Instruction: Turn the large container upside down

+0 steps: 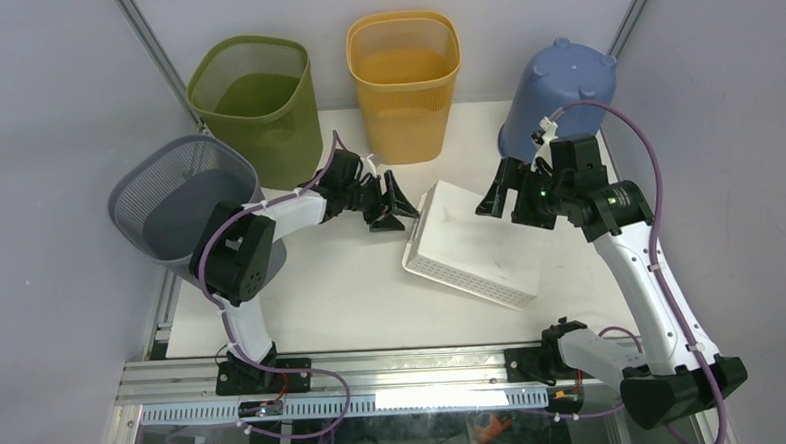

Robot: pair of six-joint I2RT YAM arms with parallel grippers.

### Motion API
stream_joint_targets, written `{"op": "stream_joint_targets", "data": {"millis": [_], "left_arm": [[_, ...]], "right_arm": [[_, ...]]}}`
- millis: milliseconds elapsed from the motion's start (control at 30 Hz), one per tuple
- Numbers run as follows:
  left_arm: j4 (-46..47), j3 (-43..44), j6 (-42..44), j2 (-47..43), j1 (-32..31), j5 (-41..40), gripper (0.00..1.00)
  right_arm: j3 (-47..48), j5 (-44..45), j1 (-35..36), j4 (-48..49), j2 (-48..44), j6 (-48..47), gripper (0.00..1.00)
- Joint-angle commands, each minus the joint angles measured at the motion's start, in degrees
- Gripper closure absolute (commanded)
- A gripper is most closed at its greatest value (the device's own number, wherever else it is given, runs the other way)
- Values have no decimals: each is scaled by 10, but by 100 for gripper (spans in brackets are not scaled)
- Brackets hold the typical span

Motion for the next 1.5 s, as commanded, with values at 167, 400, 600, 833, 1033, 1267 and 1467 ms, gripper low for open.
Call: {"op": "stream_joint_targets", "data": {"millis": [167, 400, 600, 833, 1033, 1267, 1467], "left_arm": [[-179, 97, 152, -33, -12, -135, 21], [-289, 151, 217, -86, -28, -256, 18], [-348, 172, 211, -157, -16, -338, 14], [-406, 182, 220, -232, 51, -356, 11], [-412, 183, 205, -259, 56, -372, 11], [-410, 171, 205, -263, 55, -378, 11], [-401, 152, 206, -269, 55, -365, 11]], "right_arm": [[-13, -17, -1, 26, 21, -21, 12], [-18, 11, 67, 51, 44, 10, 12], [-23, 49, 250, 114, 132, 73, 7], [4, 76, 354, 207, 248, 92, 4], [31, 121, 363, 289, 331, 125, 4], [100, 276, 383, 199, 425, 235, 3], [17, 384, 374, 108, 365, 298, 1]]}}
